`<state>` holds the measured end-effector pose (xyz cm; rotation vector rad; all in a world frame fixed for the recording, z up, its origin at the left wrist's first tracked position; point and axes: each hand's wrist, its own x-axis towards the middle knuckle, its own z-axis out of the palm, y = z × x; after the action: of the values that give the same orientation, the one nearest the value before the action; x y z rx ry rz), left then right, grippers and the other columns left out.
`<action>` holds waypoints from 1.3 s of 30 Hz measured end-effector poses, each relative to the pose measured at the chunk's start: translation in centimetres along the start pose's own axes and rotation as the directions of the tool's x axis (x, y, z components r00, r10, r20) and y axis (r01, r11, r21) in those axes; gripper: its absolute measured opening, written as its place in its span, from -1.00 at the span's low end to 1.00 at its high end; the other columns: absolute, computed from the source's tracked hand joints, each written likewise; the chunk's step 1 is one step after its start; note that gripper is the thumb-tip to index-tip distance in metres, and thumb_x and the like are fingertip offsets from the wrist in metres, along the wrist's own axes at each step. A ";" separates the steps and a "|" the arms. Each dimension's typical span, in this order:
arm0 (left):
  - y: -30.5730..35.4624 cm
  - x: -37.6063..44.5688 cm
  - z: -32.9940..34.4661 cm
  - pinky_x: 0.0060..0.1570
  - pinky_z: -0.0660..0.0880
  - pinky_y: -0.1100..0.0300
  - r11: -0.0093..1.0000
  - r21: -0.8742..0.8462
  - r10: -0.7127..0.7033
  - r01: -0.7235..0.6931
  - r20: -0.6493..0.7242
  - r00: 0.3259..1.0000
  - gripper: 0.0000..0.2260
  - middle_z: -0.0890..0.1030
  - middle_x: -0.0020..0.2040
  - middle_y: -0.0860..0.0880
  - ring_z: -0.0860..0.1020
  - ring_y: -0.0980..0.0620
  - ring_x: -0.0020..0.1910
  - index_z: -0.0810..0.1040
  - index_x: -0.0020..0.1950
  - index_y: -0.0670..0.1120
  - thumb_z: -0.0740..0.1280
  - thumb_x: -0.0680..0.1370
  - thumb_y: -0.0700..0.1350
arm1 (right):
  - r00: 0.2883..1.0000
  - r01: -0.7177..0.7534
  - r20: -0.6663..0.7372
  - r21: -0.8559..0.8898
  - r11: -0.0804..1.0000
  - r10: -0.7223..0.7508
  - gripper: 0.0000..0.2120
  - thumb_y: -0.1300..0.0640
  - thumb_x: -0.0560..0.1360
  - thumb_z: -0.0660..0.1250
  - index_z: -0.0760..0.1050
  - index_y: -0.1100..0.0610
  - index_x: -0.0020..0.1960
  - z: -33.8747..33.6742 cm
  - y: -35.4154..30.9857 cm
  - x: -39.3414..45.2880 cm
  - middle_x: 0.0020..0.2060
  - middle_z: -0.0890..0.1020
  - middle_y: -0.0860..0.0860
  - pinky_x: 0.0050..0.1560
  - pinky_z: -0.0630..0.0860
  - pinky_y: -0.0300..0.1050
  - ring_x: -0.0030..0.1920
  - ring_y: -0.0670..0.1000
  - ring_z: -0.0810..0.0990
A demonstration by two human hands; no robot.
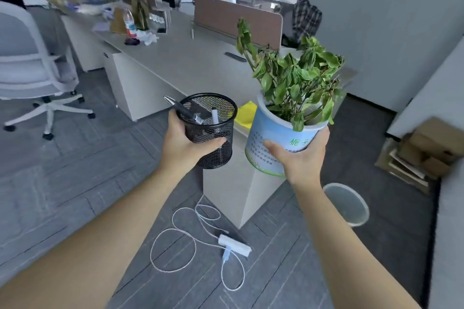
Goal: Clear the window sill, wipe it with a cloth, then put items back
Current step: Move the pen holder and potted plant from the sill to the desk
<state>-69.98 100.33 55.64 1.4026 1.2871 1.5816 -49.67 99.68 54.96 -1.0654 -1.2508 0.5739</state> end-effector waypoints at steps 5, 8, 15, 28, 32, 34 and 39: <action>-3.8 8.3 -2.7 0.23 0.42 -0.18 1.000 0.004 -0.014 0.014 -0.014 1.000 -0.31 0.54 0.14 -0.12 0.52 -0.09 0.15 0.31 0.08 0.01 0.49 0.02 0.03 | 1.000 -0.022 0.013 -0.003 1.000 0.022 -0.27 0.15 0.07 0.54 0.23 0.04 0.12 7.2 3.6 5.2 -0.03 0.44 -0.20 -0.08 0.46 -0.52 -0.08 -0.45 0.48; -6.2 13.7 -4.7 0.23 0.42 -0.15 0.999 0.011 -0.040 0.040 0.018 0.999 -0.30 0.55 0.12 -0.08 0.52 -0.06 0.14 0.31 0.08 0.03 0.49 0.00 0.05 | 0.999 -0.040 -0.026 -0.009 0.999 0.039 -0.25 0.14 0.08 0.54 0.24 0.08 0.16 12.0 5.9 8.4 0.06 0.48 -0.03 0.03 0.52 -0.35 0.01 -0.28 0.51; -11.1 25.3 -6.2 0.22 0.44 -0.14 0.993 0.056 -0.108 0.101 0.154 0.982 -0.30 0.53 0.14 -0.10 0.52 -0.04 0.14 0.27 0.05 0.05 0.49 0.00 0.05 | 0.991 -0.078 -0.110 -0.010 0.997 0.077 -0.26 0.14 0.08 0.54 0.21 -0.01 0.12 19.7 10.3 15.3 0.00 0.41 -0.23 0.07 0.50 -0.36 -0.03 -0.42 0.47; -22.3 42.3 0.9 0.25 0.41 -0.13 0.984 0.054 -0.177 0.171 0.155 0.972 -0.41 0.54 0.02 0.02 0.52 -0.04 0.11 0.30 -0.05 0.13 0.52 0.03 -0.04 | 0.973 -0.190 -0.150 -0.070 0.979 0.178 -0.29 0.21 0.09 0.57 0.21 -0.11 0.03 24.3 23.4 29.0 0.01 0.42 -0.11 0.01 0.47 -0.45 -0.01 -0.35 0.46; -26.6 46.5 2.1 0.22 0.42 -0.16 0.969 0.069 -0.244 0.236 0.161 0.956 -0.33 0.55 0.11 -0.12 0.52 -0.09 0.13 0.30 0.03 0.01 0.51 0.01 0.03 | 0.958 -0.241 -0.188 -0.114 0.964 0.218 -0.28 0.14 0.07 0.55 0.22 -0.03 0.09 26.7 27.7 31.9 0.03 0.41 -0.05 0.04 0.47 -0.39 0.04 -0.15 0.48; -28.4 48.6 2.9 0.22 0.42 -0.15 0.969 0.080 -0.246 0.235 0.170 0.954 -0.34 0.54 0.09 -0.12 0.52 -0.08 0.12 0.29 0.01 0.00 0.51 0.02 0.01 | 0.951 -0.259 -0.216 -0.152 0.954 0.223 -0.23 0.17 0.07 0.59 0.21 0.04 0.12 28.0 30.0 33.2 0.07 0.39 0.02 0.01 0.44 -0.44 0.07 -0.05 0.45; -33.5 53.9 4.5 0.19 0.45 -0.16 0.977 0.064 -0.215 0.206 0.267 0.939 -0.45 0.55 0.02 -0.12 0.55 -0.10 0.08 0.30 -0.10 0.13 0.50 0.03 0.02 | 0.926 -0.305 -0.291 -0.199 0.932 0.241 -0.20 0.18 0.08 0.61 0.20 0.05 0.14 30.9 34.9 35.7 0.06 0.40 -0.03 0.01 0.43 -0.50 0.03 -0.21 0.47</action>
<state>-81.43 161.24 41.30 1.3962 1.2559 1.1835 -62.57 154.95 39.80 -1.4875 -0.9584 0.4793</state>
